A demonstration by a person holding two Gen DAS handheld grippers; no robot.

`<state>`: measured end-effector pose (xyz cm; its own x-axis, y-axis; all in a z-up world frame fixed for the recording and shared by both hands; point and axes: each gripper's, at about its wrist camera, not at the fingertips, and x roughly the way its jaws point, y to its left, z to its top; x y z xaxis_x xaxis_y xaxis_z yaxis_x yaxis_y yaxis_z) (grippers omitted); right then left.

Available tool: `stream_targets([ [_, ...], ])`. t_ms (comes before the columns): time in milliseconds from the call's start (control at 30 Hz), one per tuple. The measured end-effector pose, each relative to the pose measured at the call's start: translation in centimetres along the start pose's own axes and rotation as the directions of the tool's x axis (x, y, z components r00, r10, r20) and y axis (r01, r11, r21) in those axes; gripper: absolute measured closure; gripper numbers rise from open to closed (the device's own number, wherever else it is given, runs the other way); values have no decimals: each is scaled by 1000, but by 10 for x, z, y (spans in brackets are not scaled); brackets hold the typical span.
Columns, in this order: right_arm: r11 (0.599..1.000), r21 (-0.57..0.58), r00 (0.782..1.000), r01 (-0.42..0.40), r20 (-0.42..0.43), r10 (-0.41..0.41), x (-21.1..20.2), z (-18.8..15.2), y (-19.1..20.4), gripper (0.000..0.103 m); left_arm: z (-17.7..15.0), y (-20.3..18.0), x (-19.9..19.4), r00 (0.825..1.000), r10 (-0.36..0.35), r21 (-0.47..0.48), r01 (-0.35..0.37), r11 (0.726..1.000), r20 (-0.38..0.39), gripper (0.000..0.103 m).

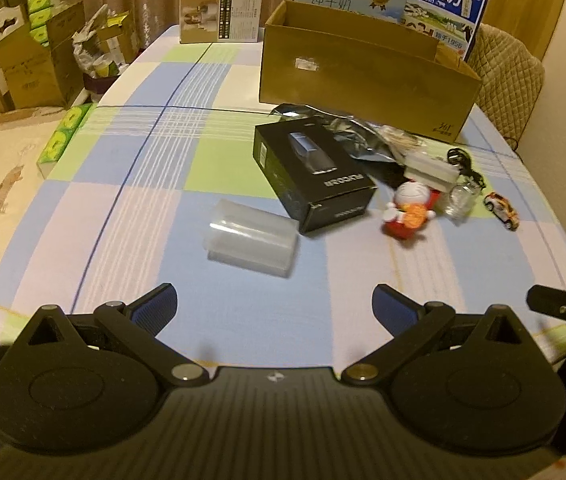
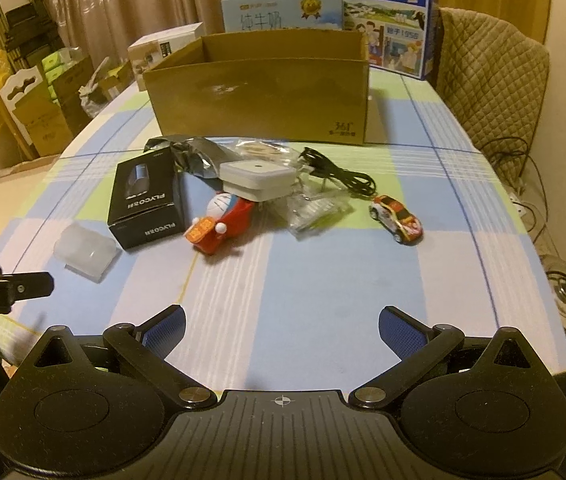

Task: Organize objects
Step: 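Grasp the frosted plastic cup with left tool while right tool grasps the red Doraemon figure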

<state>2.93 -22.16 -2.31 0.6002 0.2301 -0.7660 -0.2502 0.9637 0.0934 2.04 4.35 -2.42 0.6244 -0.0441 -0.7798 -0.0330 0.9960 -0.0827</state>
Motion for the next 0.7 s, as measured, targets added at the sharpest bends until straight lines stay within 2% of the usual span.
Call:
stream_targets([
  [233,1000,-7,1000,-30,-5,30,22,15,8,3,16,9,34,1000,-13,101,16,995,-23,2],
  [467,998,0,998,-66,-7,66,50,32,17,3,30,16,75,997,-18,133,29,991,-79,12],
  [567,997,16,997,-80,-9,80,62,39,20,3,35,15,86,994,-56,159,71,985,-94,15],
  [700,994,40,995,-102,-14,102,75,48,24,10,38,13,98,993,-39,197,60,979,-110,23],
])
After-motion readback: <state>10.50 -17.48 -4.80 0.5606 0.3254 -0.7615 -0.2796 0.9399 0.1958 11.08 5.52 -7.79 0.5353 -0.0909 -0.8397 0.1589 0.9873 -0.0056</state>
